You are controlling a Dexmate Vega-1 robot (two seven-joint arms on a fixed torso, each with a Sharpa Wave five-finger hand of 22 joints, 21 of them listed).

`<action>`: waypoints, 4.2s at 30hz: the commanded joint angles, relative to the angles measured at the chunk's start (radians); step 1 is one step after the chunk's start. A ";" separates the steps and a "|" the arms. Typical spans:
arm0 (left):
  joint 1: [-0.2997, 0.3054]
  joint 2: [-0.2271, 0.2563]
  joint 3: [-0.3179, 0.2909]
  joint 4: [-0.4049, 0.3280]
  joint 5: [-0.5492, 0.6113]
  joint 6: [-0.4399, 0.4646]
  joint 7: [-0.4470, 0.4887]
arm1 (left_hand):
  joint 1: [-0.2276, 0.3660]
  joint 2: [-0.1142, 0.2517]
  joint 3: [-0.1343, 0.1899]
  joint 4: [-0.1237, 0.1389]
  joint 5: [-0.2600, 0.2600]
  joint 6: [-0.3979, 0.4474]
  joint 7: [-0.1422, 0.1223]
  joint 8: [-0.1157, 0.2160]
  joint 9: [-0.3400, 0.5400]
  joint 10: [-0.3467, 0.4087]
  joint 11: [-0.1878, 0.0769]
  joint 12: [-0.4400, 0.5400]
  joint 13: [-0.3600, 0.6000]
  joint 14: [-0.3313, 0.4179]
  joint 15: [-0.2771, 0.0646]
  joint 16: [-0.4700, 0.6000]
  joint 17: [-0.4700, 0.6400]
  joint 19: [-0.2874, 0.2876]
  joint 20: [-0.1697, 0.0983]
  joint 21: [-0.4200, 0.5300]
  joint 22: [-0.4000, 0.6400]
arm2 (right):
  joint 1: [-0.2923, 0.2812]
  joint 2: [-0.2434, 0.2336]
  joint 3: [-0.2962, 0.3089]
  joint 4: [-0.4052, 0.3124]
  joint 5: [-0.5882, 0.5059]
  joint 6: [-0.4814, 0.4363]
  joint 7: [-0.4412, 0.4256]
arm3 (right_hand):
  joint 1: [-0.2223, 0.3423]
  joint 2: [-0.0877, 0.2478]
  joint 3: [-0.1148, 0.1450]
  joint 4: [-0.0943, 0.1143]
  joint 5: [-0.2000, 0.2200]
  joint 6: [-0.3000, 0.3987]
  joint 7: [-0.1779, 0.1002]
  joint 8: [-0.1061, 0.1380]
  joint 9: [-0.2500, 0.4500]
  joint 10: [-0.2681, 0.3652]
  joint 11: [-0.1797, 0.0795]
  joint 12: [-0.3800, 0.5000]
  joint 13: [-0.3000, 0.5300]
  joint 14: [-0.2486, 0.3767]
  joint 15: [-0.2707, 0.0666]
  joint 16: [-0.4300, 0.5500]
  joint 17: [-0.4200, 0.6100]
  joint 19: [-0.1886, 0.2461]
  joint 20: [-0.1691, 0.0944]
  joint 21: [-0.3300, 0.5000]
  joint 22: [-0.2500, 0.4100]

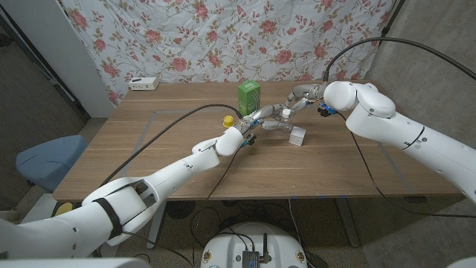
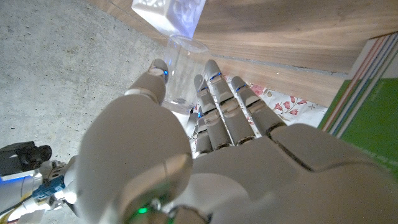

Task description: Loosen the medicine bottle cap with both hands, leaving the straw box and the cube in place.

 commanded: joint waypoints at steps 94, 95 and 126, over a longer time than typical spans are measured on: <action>-0.009 -0.010 0.007 0.013 0.000 -0.007 -0.005 | -0.008 0.004 0.014 0.002 0.003 0.002 -0.013 0.001 0.004 0.067 -0.056 0.007 0.005 0.011 -0.071 0.008 0.005 -0.009 -0.019 0.001 0.003 | 0.098 -0.015 -0.160 -0.043 -0.083 -0.189 -0.008 | -0.229 -0.100 -0.111 0.052 -0.004 0.018 0.101 0.006 0.021 -0.017 0.066 0.022 0.008 -0.005 0.060 0.010 0.005 -0.015 0.035 0.013 0.003; -0.009 -0.010 0.008 0.013 0.000 -0.007 -0.005 | -0.008 0.005 0.015 0.002 0.003 0.003 -0.014 0.001 0.004 0.066 -0.058 0.007 0.004 0.011 -0.071 0.008 0.005 -0.008 -0.019 0.001 0.003 | 0.096 -0.015 -0.158 -0.044 -0.084 -0.189 -0.007 | -0.227 -0.100 -0.111 0.051 -0.004 0.018 0.100 0.007 0.022 -0.016 0.064 0.022 0.008 -0.003 0.059 0.010 0.005 -0.014 0.034 0.013 0.003; -0.003 -0.007 0.005 0.011 -0.006 -0.007 -0.010 | -0.017 0.003 0.016 0.005 0.002 0.007 -0.017 0.001 0.004 0.064 -0.057 0.006 0.004 0.010 -0.070 0.007 0.005 -0.009 -0.019 0.002 0.003 | 0.058 0.007 -0.151 -0.048 -0.161 -0.194 -0.021 | -0.168 -0.083 -0.089 0.019 -0.002 0.081 0.073 0.063 0.045 0.027 0.053 0.025 0.008 0.027 0.030 0.020 0.008 0.011 0.018 0.014 0.003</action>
